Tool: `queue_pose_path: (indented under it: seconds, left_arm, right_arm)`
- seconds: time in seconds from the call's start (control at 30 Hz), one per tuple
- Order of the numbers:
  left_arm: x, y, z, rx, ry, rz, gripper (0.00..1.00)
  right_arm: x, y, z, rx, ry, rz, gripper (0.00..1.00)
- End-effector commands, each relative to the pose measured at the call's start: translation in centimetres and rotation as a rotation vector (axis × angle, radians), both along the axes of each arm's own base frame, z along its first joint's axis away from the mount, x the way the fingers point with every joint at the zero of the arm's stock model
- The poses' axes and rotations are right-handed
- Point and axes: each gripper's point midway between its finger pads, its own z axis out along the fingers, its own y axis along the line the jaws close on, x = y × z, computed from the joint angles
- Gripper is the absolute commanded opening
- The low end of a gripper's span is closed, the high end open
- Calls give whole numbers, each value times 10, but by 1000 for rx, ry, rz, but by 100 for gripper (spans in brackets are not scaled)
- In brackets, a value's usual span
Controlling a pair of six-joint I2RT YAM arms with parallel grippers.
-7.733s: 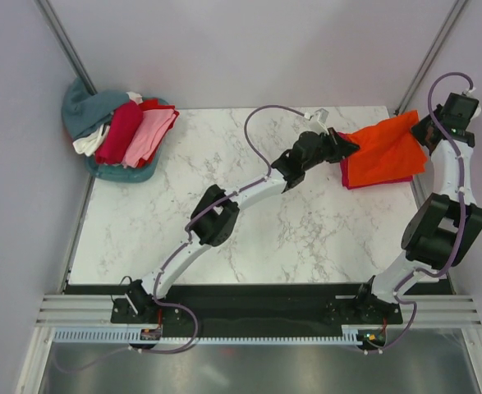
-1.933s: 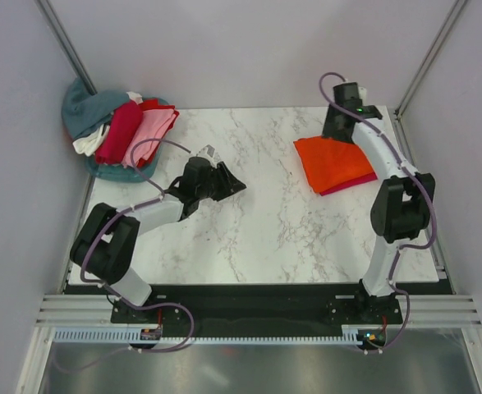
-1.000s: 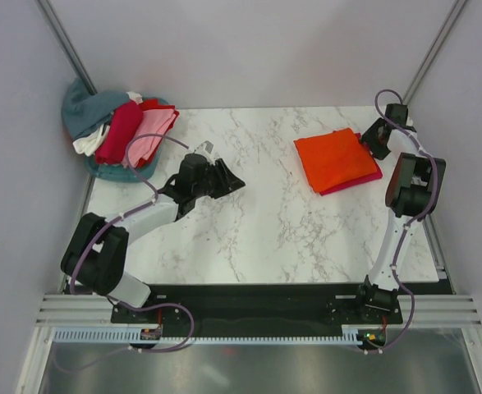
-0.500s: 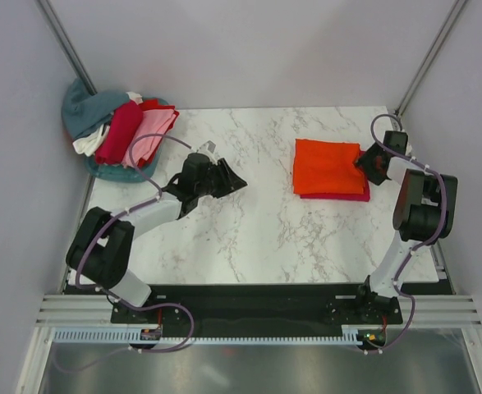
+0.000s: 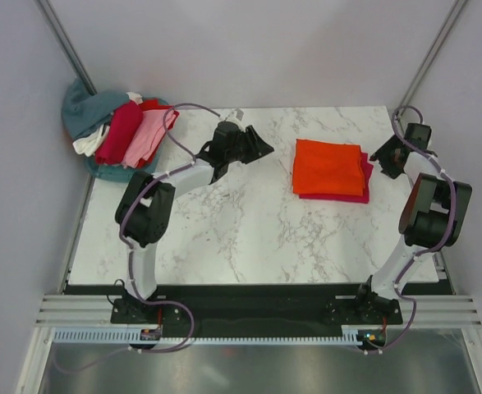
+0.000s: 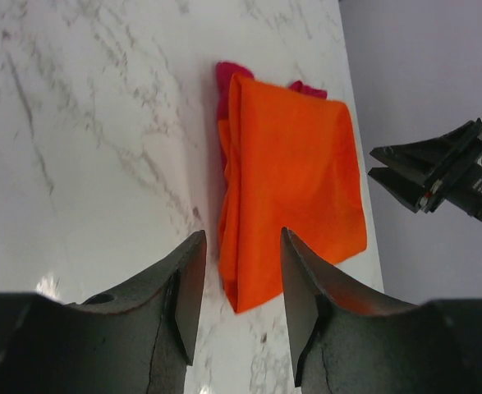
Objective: Fold and stack the t-shirts
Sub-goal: Neatly place the folded tshirt to the corner
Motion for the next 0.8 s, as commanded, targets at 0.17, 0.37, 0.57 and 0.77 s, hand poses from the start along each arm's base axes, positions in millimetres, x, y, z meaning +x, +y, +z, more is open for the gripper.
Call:
queue_pose_path:
  seconds: [0.17,0.37,0.57,0.77]
  left_arm:
    - [69,-56,13,-130,-72,-53,49]
    - [89,-77,-10,-194,-25,-69,49]
    - [91,-89,-20,-246,11,-81,52]
    - [83,-105,-28,-259,27,-108,53]
  right_arm:
    - [45,40,47,93,-181,235,53]
    - [54,53,39,136,-176,278,54]
    - [49,48,22,97,-113,264,63]
    - [49,52,8,115,-87,281,62]
